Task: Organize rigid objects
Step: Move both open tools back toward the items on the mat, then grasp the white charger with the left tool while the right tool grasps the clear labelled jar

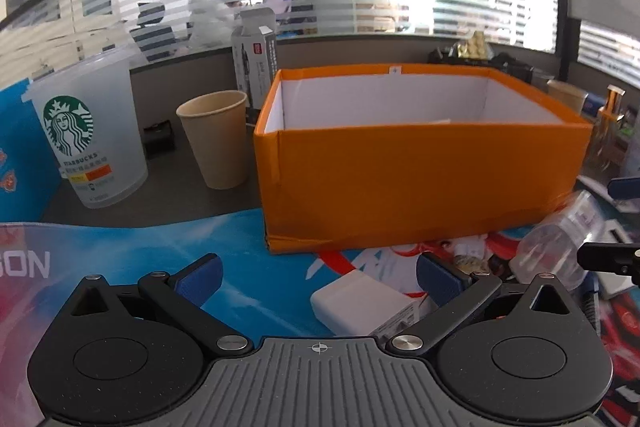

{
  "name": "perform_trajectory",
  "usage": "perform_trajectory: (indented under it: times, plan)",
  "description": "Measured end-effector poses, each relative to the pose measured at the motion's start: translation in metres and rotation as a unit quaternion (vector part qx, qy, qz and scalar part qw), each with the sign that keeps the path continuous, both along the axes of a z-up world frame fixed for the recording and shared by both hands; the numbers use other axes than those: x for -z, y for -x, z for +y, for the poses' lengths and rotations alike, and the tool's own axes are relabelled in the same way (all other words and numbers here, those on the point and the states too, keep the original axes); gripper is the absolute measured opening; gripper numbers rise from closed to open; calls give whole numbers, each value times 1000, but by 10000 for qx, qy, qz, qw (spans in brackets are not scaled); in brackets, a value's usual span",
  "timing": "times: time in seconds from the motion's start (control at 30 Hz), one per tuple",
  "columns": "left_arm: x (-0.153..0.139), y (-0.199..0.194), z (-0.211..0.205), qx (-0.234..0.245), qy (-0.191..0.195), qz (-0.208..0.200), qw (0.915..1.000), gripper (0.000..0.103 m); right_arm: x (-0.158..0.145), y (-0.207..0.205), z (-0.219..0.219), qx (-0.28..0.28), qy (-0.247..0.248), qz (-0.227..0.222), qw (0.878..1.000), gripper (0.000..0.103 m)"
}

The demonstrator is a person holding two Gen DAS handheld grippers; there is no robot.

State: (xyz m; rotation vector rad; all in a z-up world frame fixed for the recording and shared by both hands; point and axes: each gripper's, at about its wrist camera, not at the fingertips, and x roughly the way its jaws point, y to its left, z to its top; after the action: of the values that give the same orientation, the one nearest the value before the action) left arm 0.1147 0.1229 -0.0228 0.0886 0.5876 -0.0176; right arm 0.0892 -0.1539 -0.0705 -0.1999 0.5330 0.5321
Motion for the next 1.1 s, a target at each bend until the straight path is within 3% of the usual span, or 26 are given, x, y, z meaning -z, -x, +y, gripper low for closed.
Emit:
perform_trajectory:
  times: [0.23, 0.27, 0.3, 0.33, 0.4, 0.5, 0.63, 1.1]
  plan:
    - [20, -3, -2, -119, 73, 266, 9995, 103, 16, -8, 6, -102, -70, 119, 9999, 102]
    - [21, -4, -2, -120, 96, 280, 9995, 103, 17, -8, 8, -125, -59, 118, 9998, 94]
    - [23, -4, -2, -87, 160, 287, 9994, 101, 17, -8, 8, -131, -35, 118, 9998, 79]
    - [25, -4, -1, -35, 264, 293, 9992, 99, 18, -8, 8, -120, -61, 153, 9998, 79]
    - [29, -6, 1, 86, 535, 411, 9977, 61, 18, -7, 8, -63, -73, 154, 9998, 79]
    - [32, -3, -2, 115, 545, 359, 9978, 60, 17, -4, 6, 45, -118, 165, 9998, 79]
    - [30, 0, 3, 149, 892, 380, 9952, 60, 13, 0, 0, 162, -333, 206, 9991, 79]
    - [-10, 34, -2, 280, 868, -148, 9957, 61, -16, 27, -3, 165, -385, -116, 9991, 79]
